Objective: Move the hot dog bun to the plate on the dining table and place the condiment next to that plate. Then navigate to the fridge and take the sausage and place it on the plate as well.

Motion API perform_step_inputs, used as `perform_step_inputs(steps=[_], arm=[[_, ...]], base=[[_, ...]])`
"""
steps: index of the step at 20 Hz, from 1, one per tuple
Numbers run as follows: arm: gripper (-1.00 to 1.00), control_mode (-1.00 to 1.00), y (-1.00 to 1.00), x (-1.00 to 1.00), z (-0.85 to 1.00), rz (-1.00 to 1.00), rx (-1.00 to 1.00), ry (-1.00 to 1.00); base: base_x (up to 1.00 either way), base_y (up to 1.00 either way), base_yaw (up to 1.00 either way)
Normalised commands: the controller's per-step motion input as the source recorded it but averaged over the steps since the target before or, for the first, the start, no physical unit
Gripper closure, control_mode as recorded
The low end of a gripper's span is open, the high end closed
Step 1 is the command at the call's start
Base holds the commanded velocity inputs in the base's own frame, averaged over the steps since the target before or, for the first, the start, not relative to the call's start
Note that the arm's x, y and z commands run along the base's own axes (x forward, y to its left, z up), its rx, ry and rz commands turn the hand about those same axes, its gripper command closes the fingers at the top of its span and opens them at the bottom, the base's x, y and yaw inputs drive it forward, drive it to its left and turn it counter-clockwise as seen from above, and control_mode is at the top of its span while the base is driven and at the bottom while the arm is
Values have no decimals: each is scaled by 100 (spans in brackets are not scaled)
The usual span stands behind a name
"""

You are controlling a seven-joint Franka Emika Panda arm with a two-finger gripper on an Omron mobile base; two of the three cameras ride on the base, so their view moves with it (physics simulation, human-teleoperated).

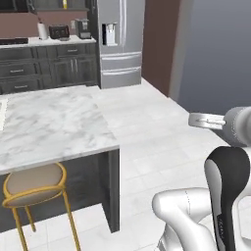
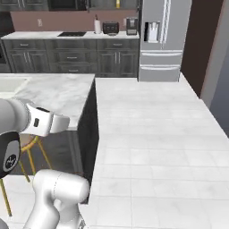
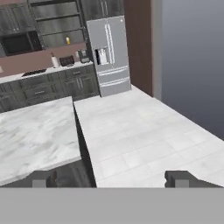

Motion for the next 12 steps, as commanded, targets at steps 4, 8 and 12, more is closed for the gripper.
perform_step_inputs(steps=[4, 8, 12], arm=[[-100, 100, 0, 0, 0, 0, 0, 0], [-100, 100, 0, 0, 0, 0, 0, 0], [-100, 100, 0, 0, 0, 0, 0, 0]], base=[[22, -100, 4], [35, -100, 10], [53, -99, 20]])
